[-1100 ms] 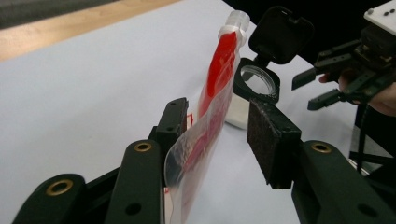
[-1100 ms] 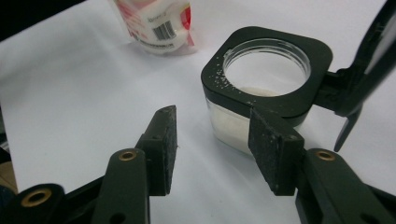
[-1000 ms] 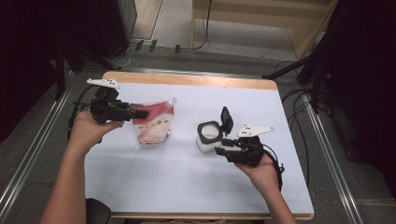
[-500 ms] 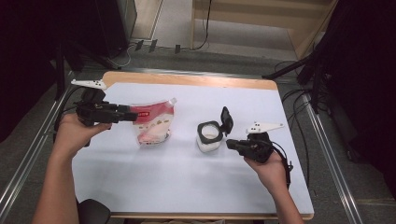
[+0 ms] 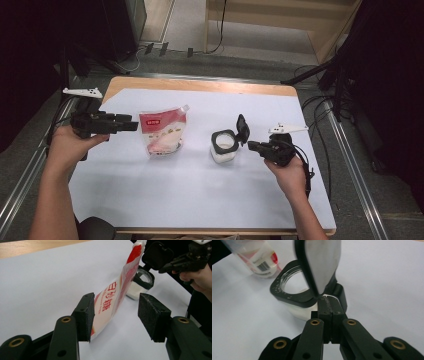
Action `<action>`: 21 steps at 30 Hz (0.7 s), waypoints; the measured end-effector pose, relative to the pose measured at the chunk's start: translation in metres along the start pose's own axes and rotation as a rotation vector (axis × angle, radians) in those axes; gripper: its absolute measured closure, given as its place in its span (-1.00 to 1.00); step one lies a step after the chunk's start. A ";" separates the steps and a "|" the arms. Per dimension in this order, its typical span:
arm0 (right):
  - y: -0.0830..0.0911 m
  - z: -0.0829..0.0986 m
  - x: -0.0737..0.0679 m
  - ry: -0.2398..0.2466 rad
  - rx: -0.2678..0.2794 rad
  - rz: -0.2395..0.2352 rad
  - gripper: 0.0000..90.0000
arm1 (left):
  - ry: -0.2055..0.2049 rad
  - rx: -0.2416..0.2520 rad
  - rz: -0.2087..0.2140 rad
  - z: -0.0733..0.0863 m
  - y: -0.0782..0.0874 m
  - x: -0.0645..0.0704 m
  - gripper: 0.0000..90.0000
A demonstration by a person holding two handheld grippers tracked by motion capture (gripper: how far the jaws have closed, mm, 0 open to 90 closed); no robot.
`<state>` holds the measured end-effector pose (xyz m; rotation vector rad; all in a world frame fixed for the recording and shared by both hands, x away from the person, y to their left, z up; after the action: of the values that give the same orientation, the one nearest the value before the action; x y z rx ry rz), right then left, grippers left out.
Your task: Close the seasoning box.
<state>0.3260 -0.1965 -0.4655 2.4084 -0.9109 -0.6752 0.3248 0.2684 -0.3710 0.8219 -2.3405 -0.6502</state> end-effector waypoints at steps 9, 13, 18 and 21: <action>-0.001 -0.007 0.007 -0.022 0.030 0.012 1.00 | 0.033 0.011 -0.012 0.008 0.002 -0.010 0.08; -0.002 -0.010 0.004 -0.019 0.064 0.002 1.00 | 0.034 0.008 -0.019 0.011 0.001 -0.013 0.08; -0.003 -0.014 -0.002 0.006 0.083 0.007 1.00 | 0.032 0.015 -0.040 0.013 -0.003 -0.016 0.07; -0.001 -0.016 -0.004 0.017 0.101 0.011 1.00 | 0.052 0.004 -0.067 0.013 -0.007 -0.020 0.08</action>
<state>0.3333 -0.1894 -0.4529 2.4916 -0.9720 -0.6177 0.3318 0.2805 -0.3914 0.9116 -2.2770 -0.6441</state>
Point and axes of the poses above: each handheld gripper's, and its own axes: y roughly backward along the jaws, z roughly out of its underside, x roughly to its right, the point moved 3 cm from there along -y, roughly forward along the jaws, and after that the axes turned 1 degree about -z, right-handed, at the moved point
